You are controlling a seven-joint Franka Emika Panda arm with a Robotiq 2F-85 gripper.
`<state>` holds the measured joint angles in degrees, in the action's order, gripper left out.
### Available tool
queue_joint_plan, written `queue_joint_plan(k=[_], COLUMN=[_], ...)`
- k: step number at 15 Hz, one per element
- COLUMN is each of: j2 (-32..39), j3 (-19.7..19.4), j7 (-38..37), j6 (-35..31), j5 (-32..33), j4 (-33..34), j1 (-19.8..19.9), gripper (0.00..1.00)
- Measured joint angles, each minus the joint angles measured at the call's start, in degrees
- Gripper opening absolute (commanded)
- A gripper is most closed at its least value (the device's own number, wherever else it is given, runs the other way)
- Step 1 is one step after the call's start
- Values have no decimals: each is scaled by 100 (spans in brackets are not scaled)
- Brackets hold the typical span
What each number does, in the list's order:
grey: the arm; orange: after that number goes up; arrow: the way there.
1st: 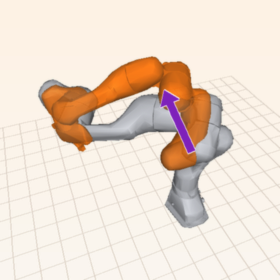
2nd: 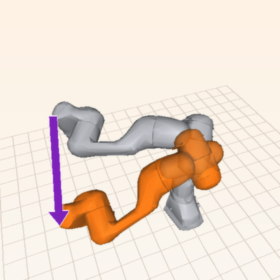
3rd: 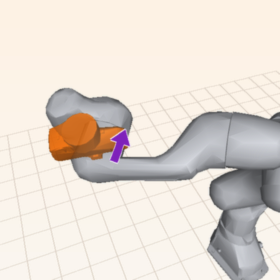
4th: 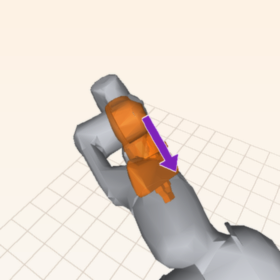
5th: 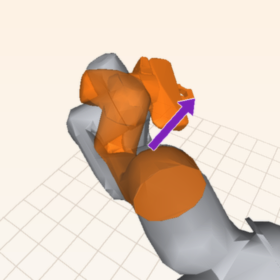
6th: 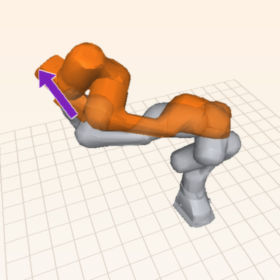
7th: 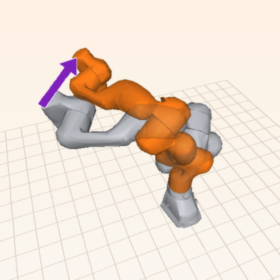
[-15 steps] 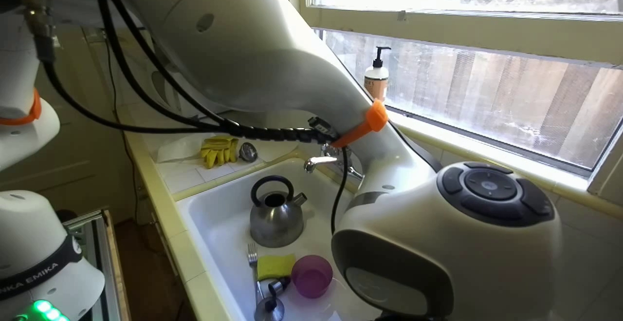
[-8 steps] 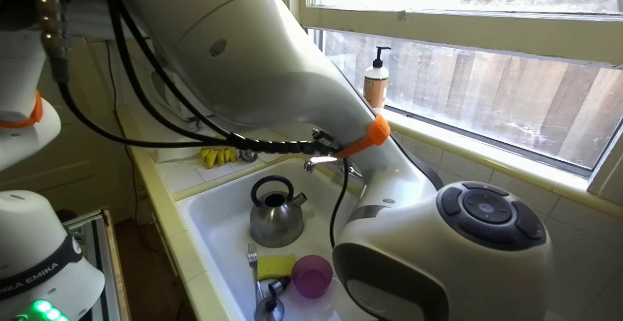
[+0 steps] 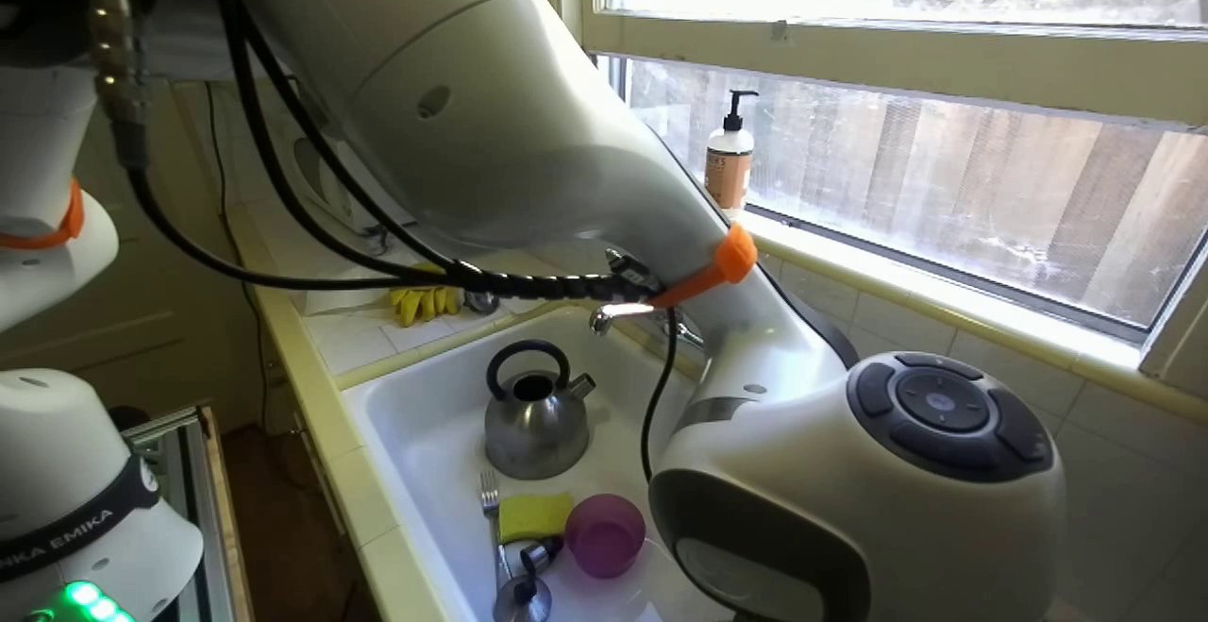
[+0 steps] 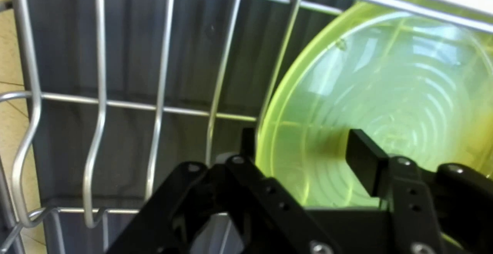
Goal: Put the yellow plate on the windowsill.
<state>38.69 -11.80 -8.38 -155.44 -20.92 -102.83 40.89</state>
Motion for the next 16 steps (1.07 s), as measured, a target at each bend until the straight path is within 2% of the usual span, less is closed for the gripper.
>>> queue_joint_plan(k=[4,5,16], j2=[-8,-10,-37], j3=[-11,-21,41], j7=[0,0,-13], j6=[77,114,285], j5=[0,0,-96], j4=[10,8,84], j1=[83,101,241], gripper=[4,0,0])
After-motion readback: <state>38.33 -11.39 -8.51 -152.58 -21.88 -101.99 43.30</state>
